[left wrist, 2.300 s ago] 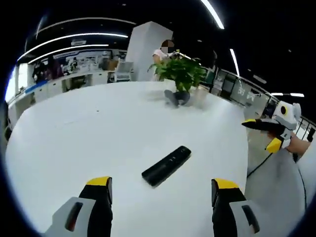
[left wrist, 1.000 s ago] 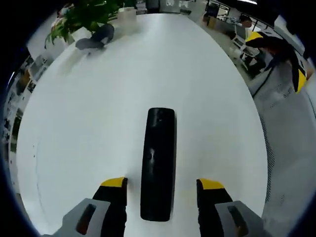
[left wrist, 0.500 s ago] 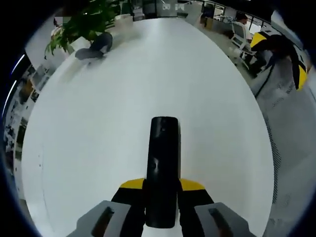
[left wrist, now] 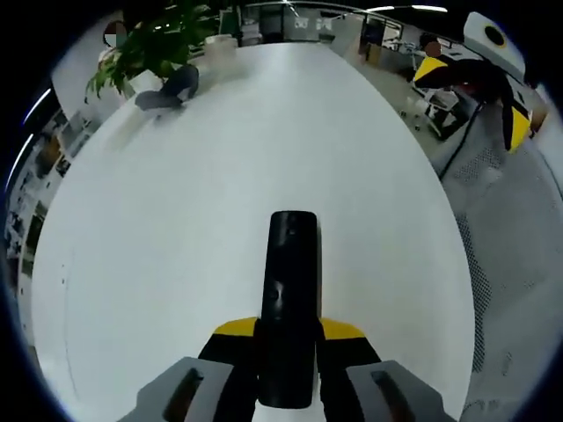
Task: Press the specified remote control buttons in sequence, fully releasing each button before pressing the next.
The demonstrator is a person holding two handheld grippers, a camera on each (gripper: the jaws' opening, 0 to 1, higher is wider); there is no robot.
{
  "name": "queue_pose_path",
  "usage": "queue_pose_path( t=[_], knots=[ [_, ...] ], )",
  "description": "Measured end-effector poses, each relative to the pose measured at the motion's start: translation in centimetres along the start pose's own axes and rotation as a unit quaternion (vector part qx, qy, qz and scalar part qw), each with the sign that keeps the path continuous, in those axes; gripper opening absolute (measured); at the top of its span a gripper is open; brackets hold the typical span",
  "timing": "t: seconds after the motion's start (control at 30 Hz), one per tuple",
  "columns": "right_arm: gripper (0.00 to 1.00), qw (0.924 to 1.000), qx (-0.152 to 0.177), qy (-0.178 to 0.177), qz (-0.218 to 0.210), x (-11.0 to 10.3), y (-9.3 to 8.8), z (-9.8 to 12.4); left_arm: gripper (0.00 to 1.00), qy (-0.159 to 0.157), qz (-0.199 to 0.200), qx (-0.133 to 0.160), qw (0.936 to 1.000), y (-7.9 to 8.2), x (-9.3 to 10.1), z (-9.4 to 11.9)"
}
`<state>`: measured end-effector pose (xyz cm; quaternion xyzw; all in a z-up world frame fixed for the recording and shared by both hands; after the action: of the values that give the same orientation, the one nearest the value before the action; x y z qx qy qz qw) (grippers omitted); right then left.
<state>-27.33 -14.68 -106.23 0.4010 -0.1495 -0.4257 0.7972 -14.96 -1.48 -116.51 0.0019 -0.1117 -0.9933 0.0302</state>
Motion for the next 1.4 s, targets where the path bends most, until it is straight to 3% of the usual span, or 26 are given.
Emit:
queue_pose_path(
  t=[0.13,0.2,0.37,0.67,0.9,1.3,1.4],
  knots=[
    [0.49,1.0,0.001,0.007,-0.007,-0.1,0.3,0.1,0.24,-0.001,-0.003,0.004,1.0,0.0,1.1,0.0],
    [0.48,0.9994,0.02,0.017,-0.023,-0.1,0.9,0.6,0.24,-0.001,-0.008,0.007,0.9999,0.0,1.7,0.0],
    [0.46,0.9993,0.019,0.011,-0.029,0.4,0.9,0.6,0.24,-0.004,-0.013,0.013,0.9998,-0.1,3.2,0.0],
    [0.4,0.9992,-0.018,0.024,0.026,-0.8,0.4,-0.3,0.24,-0.001,-0.013,0.022,0.9997,-0.3,5.6,0.0],
    [0.31,0.9953,-0.044,0.063,0.058,-2.0,0.1,-1.5,0.24,-0.003,-0.01,0.029,0.9995,-0.6,7.9,0.0],
    [0.19,0.9758,-0.137,0.111,0.129,-3.0,-2.3,-3.8,0.24,-0.003,-0.013,0.033,0.9994,-1.0,10.9,0.1],
    [0.14,0.9653,-0.166,0.129,0.156,-3.6,-3.2,-4.2,0.24,-0.001,-0.009,0.036,0.9993,-1.1,11.4,0.2]
  ],
)
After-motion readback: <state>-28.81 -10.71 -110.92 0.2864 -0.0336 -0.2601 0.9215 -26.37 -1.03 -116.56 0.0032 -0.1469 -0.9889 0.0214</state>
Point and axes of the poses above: the point that each gripper's makers call its tool centre point, and the gripper's own axes: z roughly backward along the fingers, x roughly to its right, y roughly out of its top, the point moved 3 cm from there along z, roughly backward along the fingers, and after that the axes turned 13 degrees about -x, right-handed, at the moved point
